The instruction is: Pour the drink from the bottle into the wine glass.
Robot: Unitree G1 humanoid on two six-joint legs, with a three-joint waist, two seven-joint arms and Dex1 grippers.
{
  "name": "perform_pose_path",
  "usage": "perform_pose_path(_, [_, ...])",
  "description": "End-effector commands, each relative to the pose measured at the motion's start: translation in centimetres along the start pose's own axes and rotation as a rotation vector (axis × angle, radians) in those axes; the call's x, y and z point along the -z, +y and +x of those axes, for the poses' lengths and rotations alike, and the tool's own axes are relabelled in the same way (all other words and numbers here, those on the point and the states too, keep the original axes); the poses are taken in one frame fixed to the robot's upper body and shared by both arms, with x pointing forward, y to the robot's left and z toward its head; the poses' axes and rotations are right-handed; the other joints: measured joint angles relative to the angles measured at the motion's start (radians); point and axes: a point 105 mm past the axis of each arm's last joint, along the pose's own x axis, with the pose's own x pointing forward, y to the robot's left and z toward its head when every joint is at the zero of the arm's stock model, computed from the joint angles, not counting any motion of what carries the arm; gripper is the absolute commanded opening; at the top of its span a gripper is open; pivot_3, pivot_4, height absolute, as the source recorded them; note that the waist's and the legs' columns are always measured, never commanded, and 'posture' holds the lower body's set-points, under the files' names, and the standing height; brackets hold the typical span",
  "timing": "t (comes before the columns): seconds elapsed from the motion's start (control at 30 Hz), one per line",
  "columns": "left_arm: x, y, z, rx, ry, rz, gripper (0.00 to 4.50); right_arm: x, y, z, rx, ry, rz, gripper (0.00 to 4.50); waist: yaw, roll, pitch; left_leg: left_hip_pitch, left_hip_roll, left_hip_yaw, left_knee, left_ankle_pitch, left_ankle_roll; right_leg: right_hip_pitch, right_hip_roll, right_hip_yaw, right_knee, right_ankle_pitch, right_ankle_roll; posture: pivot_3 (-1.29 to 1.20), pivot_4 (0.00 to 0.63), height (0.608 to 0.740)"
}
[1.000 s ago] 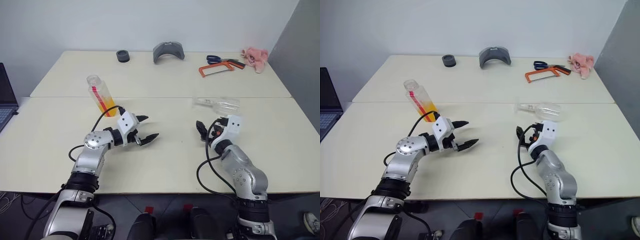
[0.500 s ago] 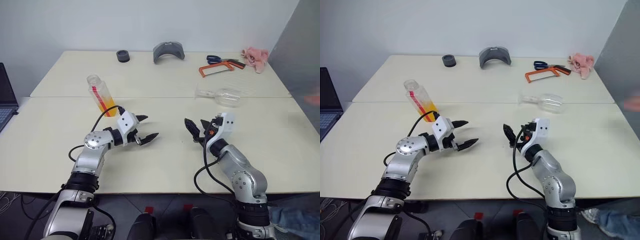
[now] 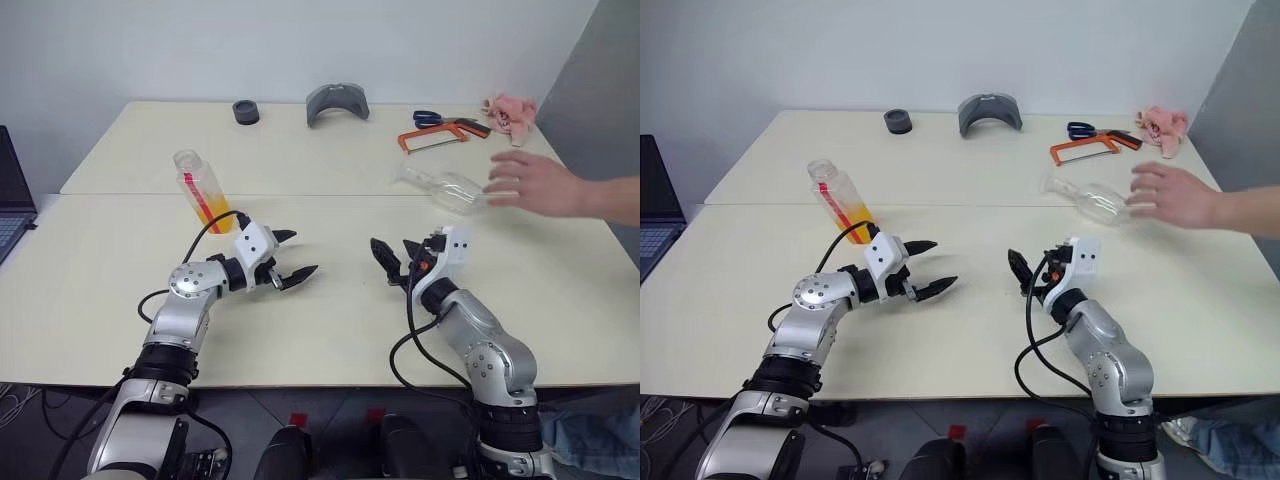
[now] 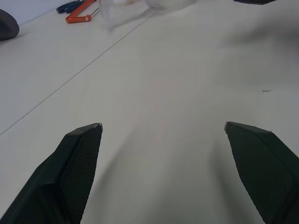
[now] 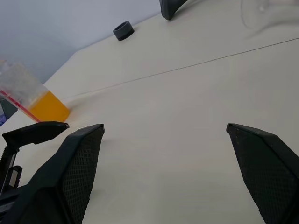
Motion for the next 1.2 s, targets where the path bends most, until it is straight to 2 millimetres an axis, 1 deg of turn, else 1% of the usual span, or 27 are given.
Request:
perform_pose_path(0.03, [-1.2, 0.3, 0.2, 0.000, -0.035, 0.041, 4.50, -1.1, 0.5, -0.2, -0.008, -0.038, -0.032, 4.48, 0.000, 0.000, 0.000, 0.000, 0.000, 0.000, 0.000, 0.000, 0.000, 0.000, 0.000, 0.000, 0.000, 0.000, 0.000, 0.00, 0.150, 0.740])
perform_pose_path(0.27, [-1.2, 0.3, 0.3, 0.004, -0.036, 0.044, 4.50, -1.4, -0.2, -0.1, 0.033, -0.047, -0.046, 4.48, 0.000, 0.000, 0.000, 0.000, 0.000, 0.000, 0.000, 0.000, 0.000, 0.000, 0.000, 0.000, 0.000, 0.000, 0.000, 0.00, 0.150, 0.740])
perform_pose_path(0.53, [-1.2, 0.4, 0.3, 0.008, -0.034, 0.048, 4.50, -1.3, -0.5, -0.3, 0.047, -0.043, -0.049, 4.48, 0.000, 0.000, 0.000, 0.000, 0.000, 0.000, 0.000, 0.000, 0.000, 0.000, 0.000, 0.000, 0.000, 0.000, 0.000, 0.00, 0.150, 0.740])
perform_pose_path(0.9, [-1.1, 0.3, 0.5, 0.018, -0.035, 0.048, 4.50, -1.4, -1.3, -0.9, 0.054, -0.017, -0.057, 4.48, 0.000, 0.000, 0.000, 0.000, 0.000, 0.000, 0.000, 0.000, 0.000, 0.000, 0.000, 0.000, 0.000, 0.000, 0.000, 0.00, 0.150, 0.740])
perform_pose_path(1.0, [-1.1, 0.4, 0.4, 0.017, -0.035, 0.050, 4.50, -1.3, -1.3, -1.3, 0.053, -0.009, 0.019, 4.48, 0.000, 0.000, 0.000, 0.000, 0.000, 0.000, 0.000, 0.000, 0.000, 0.000, 0.000, 0.000, 0.000, 0.000, 0.000, 0.00, 0.150, 0.740])
perform_pose_path(1.13, [-1.2, 0.7, -0.2, 0.012, -0.038, 0.052, 4.50, -2.1, -1.9, -1.1, 0.130, -0.069, 0.236, 4.48, 0.000, 0.000, 0.000, 0.000, 0.001, 0.000, 0.000, 0.000, 0.000, 0.000, 0.000, 0.000, 0.000, 0.000, 0.000, 0.00, 0.150, 0.740])
perform_pose_path(1.2, [-1.3, 0.9, -0.5, 0.009, -0.041, 0.055, 4.50, -2.3, -2.4, -0.5, 0.203, -0.106, 0.417, 4.48, -0.001, 0.000, 0.000, 0.000, 0.001, 0.000, 0.000, 0.000, 0.000, 0.000, 0.000, 0.000, 0.000, 0.000, 0.000, 0.00, 0.150, 0.740])
